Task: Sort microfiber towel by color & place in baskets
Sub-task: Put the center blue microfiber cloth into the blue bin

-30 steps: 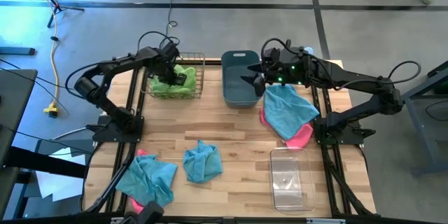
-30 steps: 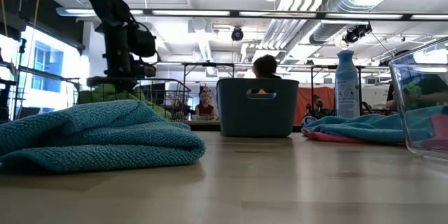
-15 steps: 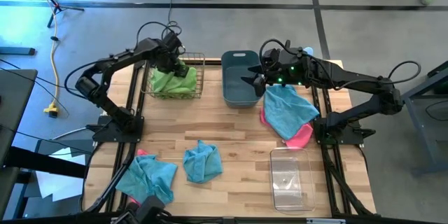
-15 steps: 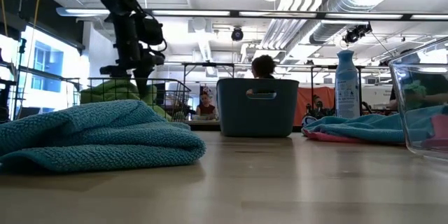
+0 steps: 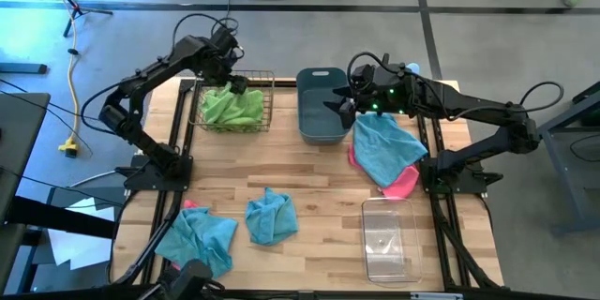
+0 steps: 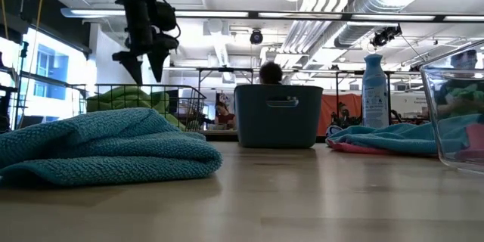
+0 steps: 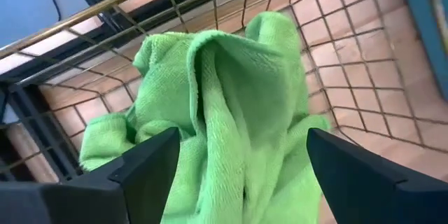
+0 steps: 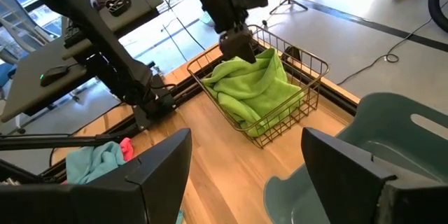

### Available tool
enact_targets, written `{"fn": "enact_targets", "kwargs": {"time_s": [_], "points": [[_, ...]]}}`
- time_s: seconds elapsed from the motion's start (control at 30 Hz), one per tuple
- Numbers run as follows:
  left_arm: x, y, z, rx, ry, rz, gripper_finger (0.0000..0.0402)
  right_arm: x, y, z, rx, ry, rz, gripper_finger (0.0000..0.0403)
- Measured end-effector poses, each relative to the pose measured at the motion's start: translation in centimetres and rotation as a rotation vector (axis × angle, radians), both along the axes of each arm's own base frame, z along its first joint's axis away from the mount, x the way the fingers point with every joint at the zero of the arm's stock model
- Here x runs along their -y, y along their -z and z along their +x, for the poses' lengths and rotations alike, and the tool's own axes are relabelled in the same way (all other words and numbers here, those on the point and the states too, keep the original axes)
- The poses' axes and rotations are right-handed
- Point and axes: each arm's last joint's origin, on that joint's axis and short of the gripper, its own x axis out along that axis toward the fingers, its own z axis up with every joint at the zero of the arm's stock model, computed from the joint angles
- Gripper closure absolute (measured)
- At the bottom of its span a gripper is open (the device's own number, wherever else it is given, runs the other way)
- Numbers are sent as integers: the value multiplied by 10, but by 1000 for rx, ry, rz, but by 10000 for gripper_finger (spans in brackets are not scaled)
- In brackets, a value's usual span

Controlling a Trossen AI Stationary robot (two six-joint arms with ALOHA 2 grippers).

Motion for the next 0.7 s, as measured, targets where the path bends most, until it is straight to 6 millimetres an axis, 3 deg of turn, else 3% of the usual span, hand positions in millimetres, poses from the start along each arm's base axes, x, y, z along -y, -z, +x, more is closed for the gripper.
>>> {"fn": "enact_targets", "kwargs": {"time_s": [0.13,0.27,0.47,0.7], "points": [[18,-22,0,88,24,27,101,0,0,0,-1,13,-7,137],[56,-50,6,194,98,84,101,0,0,0,-2,13,-9,137],[144,-78,29,302,357,136,101,0,0,0,-10,-2,-29,137],[251,-72,56,261,762,168,101,-2,3,-1,-49,-74,-32,137]]}}
